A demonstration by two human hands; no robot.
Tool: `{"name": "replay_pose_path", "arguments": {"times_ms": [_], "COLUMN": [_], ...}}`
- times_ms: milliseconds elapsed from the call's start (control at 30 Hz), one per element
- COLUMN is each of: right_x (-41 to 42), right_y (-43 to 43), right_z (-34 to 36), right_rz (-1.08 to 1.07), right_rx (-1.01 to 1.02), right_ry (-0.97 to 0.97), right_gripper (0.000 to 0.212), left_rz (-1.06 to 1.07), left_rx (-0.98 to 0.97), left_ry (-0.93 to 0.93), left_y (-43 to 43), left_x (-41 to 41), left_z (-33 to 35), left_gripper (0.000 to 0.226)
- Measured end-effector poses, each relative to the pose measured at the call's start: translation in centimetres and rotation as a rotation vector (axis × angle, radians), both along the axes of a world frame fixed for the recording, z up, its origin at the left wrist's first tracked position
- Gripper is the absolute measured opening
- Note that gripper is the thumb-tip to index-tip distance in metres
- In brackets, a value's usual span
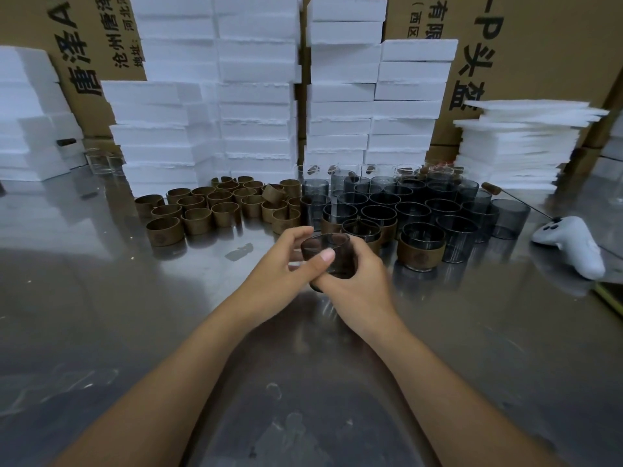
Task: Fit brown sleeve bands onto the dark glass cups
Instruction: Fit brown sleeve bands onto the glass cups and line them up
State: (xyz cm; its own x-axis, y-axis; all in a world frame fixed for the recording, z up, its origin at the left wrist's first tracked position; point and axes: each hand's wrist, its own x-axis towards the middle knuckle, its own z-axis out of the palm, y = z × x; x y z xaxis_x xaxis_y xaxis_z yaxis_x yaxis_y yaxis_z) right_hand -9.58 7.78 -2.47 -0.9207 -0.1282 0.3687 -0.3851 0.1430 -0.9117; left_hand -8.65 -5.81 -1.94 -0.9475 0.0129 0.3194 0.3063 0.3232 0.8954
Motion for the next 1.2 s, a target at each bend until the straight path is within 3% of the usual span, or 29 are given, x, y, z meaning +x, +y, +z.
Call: {"name": "replay_pose_path", "arguments": {"times_ms": [167,300,400,533,700,800,867,967,1200], "right_x": [0.0,-0.3,-0.2,-0.4,-0.8,-1.0,-1.0,-0.7,-0.4], "right_y": [0.1,-0.1,-0.3,-0.3,0.1,0.4,0.4,0.1,0.0], "right_z": [-0.1,-0.8,-1.0,-0.7,0.7,1.1,1.0,1.2,1.7], "right_rz": [0.022,0.069,0.084,0.026,-0.063,-0.034,-0.023,0.013,0.186], "right_rx": [0.016,0.082,0.169,0.219,-0.098,-0.29,-0.305,-0.304,-0.517], "right_ry": [0.049,0.011,0.016,-0.003,-0.238,-0.384,-0.417,-0.468,-0.644], "right_gripper": [0.05,0.086,0.094,0.077,0.026,0.018,0.015,0.024,0.03], "left_rz": [-0.026,0.021,0.093,0.204,0.21,0.167,0.137,0.106,0.046], "left_rx": [0.079,0.119,0.13,0.206,0.183,0.13,0.108,0.08,0.163], "left_ry": [0.032,0.028,0.062,0.121,0.15,0.149,0.139,0.119,0.091], "left_y": [-0.2,-0.4,-0.4,-0.7,-0.6,-0.3,-0.2,-0.1,-0.1], "left_x": [-0.3,-0.6,-0.5,-0.3,-0.2,-0.2,-0.1,-0.1,-0.1], "left_z": [-0.2,-0.3,0.2,0.9,0.8,0.5,0.2,0.0,-0.1], "left_gripper": [0.045,0.052,0.048,0.044,0.036,0.051,0.058,0.058,0.059]}}
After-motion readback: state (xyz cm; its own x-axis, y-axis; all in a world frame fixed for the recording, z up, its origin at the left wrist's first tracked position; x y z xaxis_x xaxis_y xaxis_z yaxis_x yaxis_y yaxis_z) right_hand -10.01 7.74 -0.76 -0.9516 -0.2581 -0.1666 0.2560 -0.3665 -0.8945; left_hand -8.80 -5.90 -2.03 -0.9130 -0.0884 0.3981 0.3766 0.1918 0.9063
